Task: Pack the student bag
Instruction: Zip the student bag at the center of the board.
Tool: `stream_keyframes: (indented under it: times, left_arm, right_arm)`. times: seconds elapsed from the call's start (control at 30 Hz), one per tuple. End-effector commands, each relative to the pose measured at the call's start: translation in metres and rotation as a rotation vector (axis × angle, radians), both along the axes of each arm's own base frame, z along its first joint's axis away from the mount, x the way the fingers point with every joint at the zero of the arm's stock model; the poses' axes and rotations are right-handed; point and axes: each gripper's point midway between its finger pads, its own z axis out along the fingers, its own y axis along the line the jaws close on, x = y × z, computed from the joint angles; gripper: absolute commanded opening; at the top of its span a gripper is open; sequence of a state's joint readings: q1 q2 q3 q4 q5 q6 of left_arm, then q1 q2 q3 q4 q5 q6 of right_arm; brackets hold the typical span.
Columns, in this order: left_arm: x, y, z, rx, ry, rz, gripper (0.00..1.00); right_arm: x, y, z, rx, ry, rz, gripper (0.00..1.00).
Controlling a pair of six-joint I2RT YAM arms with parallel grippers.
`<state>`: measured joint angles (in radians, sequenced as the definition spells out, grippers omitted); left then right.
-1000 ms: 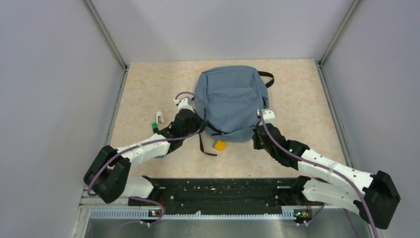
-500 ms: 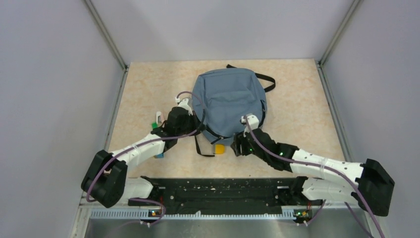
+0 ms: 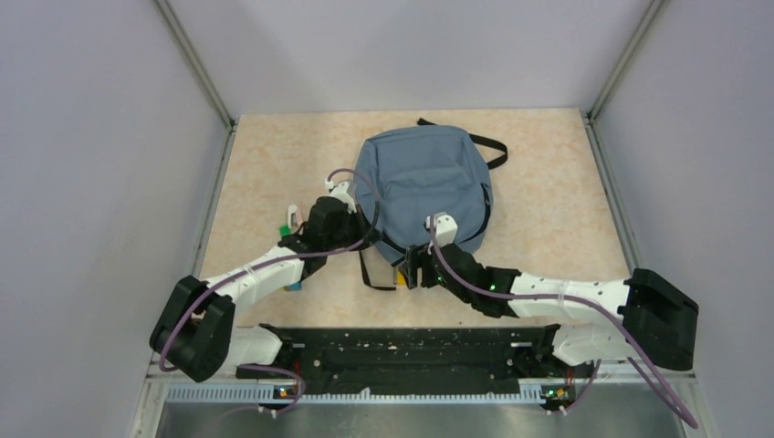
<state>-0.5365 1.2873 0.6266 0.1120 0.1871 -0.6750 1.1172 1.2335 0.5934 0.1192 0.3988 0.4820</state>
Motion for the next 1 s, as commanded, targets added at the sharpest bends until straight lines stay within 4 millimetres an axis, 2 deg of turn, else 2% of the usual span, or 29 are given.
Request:
stream_keyframes:
  times: [0.0, 0.1, 0.17, 0.23, 0.4, 0.57, 0.77, 0.97]
  left_arm:
    - [0.000, -0.009, 0.023, -0.060, -0.072, -0.037, 0.00]
    - [-0.001, -0.008, 0.023, -0.061, -0.074, -0.041, 0.00]
    - [-0.003, -0.009, 0.023, -0.062, -0.074, -0.048, 0.00]
    - [-0.004, -0.009, 0.023, -0.063, -0.074, -0.052, 0.00]
    - [-0.005, -0.009, 0.025, -0.072, -0.084, -0.057, 0.00]
    - [-0.007, -0.010, 0.026, -0.078, -0.086, -0.069, 0.00]
    - [-0.008, -0.011, 0.024, -0.083, -0.085, -0.073, 0.00]
    - [-0.008, -0.010, 0.021, -0.078, -0.081, -0.067, 0.00]
  right_arm:
    - [-0.010, 0.028, 0.026, 0.344, 0.145, -0.096, 0.67]
    - [-0.018, 0.036, 0.025, 0.468, 0.220, -0.096, 0.65]
    - [-0.016, 0.036, 0.020, 0.504, 0.242, -0.134, 0.65]
    - [-0.010, 0.037, 0.015, 0.515, 0.247, -0.175, 0.66]
    - [0.002, 0.045, 0.021, 0.580, 0.222, -0.213, 0.67]
    - [0.016, 0.051, 0.009, 0.531, 0.230, -0.297, 0.65]
    - [0.024, 0.059, 0.004, 0.539, 0.227, -0.324, 0.53]
    - [0.028, 0.052, 0.006, 0.545, 0.200, -0.358, 0.18]
